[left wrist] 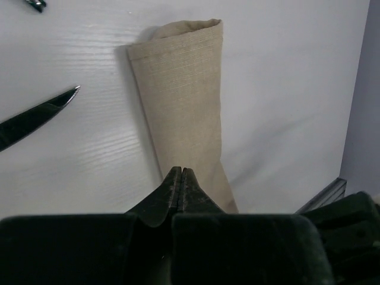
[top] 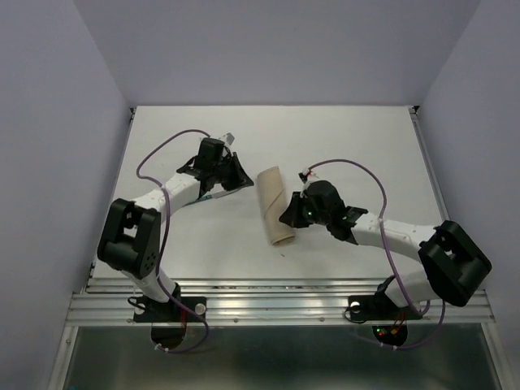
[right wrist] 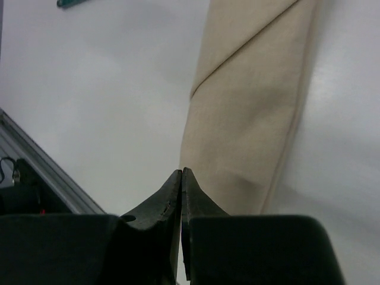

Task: Fold the napkin into a case and place the utensils inside
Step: Rotate the smaller rectangle-folded napkin at the center of the board.

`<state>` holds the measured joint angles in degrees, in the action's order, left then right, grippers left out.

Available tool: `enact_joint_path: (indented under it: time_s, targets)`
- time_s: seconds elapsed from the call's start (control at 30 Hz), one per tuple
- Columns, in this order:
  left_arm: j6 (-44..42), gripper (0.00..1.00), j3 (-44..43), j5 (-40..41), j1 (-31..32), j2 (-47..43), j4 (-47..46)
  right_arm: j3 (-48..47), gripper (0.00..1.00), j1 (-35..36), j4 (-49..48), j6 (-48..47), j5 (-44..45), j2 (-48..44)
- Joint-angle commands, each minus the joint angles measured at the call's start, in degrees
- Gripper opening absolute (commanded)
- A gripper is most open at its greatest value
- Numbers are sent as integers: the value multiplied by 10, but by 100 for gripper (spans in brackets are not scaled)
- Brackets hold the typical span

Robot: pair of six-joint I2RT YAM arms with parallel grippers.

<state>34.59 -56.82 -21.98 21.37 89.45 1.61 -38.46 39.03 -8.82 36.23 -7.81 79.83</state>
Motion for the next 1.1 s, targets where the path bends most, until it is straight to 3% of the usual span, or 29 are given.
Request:
enact_joint_path:
  time_s: [0.0, 0.5, 0.67, 0.87, 1.07]
  targets:
    - [5, 0, -50, -39, 17, 51, -43, -20, 6, 42, 52, 13, 42, 1]
    - [-22, 0, -261, -3, 59, 283, 9, 34, 5, 54, 53, 40, 133, 57]
    - [-33, 0, -319, -3, 59, 335, 30, 34, 4, 54, 80, 24, 155, 14]
    - [-34, 0, -343, -5, 58, 321, 40, 18, 5, 54, 121, 24, 177, -52]
    - [-30, 0, -326, -10, 59, 254, 40, -28, 6, 54, 131, 28, 206, -19]
